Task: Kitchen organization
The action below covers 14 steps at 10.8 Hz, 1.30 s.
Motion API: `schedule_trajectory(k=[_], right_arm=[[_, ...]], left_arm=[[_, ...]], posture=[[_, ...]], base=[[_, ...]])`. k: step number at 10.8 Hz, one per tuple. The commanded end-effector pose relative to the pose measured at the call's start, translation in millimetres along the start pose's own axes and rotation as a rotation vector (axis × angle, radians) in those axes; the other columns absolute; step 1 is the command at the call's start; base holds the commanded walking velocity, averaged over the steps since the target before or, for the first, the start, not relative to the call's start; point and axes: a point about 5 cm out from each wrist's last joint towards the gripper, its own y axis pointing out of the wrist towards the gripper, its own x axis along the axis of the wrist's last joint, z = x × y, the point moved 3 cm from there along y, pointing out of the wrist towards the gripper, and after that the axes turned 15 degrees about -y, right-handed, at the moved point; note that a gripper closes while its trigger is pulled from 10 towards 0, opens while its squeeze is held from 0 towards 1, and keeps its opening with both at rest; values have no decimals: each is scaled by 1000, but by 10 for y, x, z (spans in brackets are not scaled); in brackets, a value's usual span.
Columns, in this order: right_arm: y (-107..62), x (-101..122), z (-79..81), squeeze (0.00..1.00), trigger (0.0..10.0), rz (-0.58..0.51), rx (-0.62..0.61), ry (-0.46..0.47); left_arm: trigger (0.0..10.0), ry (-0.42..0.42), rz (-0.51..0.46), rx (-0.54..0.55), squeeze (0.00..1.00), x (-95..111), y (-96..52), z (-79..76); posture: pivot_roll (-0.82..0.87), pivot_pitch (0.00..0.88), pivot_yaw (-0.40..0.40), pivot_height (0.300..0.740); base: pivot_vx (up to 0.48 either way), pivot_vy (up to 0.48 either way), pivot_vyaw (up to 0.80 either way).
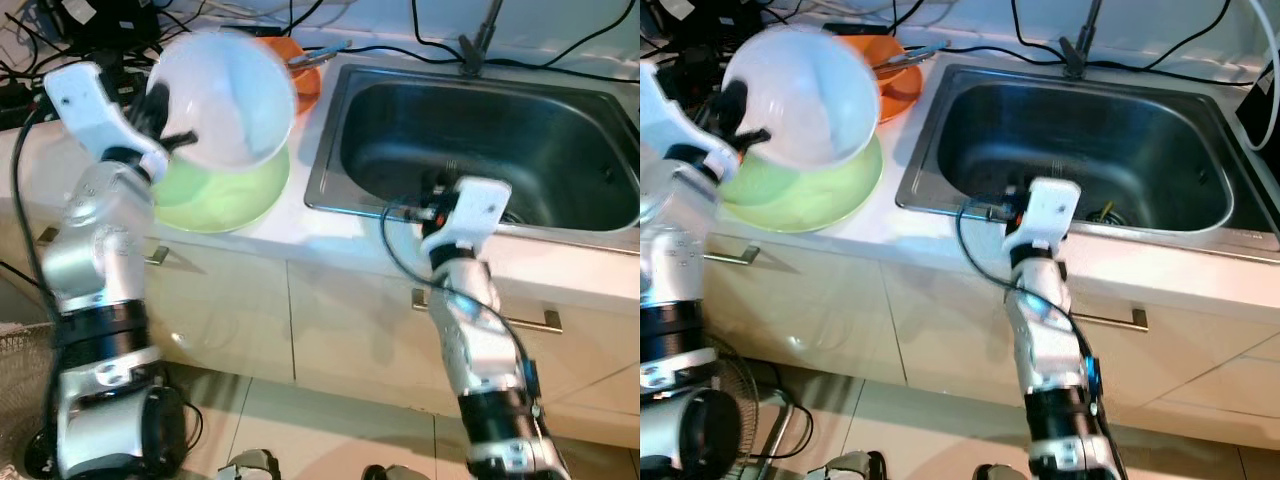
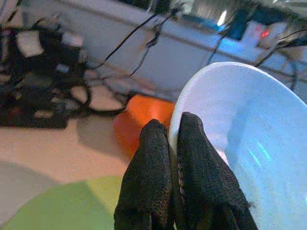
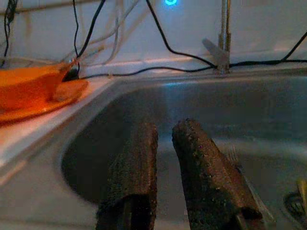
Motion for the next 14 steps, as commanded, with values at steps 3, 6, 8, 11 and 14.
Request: schedule_trajectory(k=[3,6,8,11,14], right_arm=[[149,265,-47,1000,10000,-64,-8,70],[275,544,-141,1000,10000,-120,-21,192],[290,585,-167,0,10000,-108,-26,296],[292,582,-123,1000,10000,-91,5,339],[272,623,-13,1000,10000,-93,72,356]], left_arm=[[10000,41,-10,-152,0,-204,13,-460],[10000,89,-5,-203,0,-383,19,-655],[10000,99,-8,-217,0,-405,11,-689],[10000,103,25,-254,0,-515,7,-782],[10000,102,37,-272,0,-570,-6,-838]], posture=[[79,70,-4,740],[69,59,0,740],[66,45,1,740],[69,43,-4,740],[69,43,-1,740]], base=[[0,0,0],[0,0,0],[0,0,0],[0,0,0],[0,0,0]])
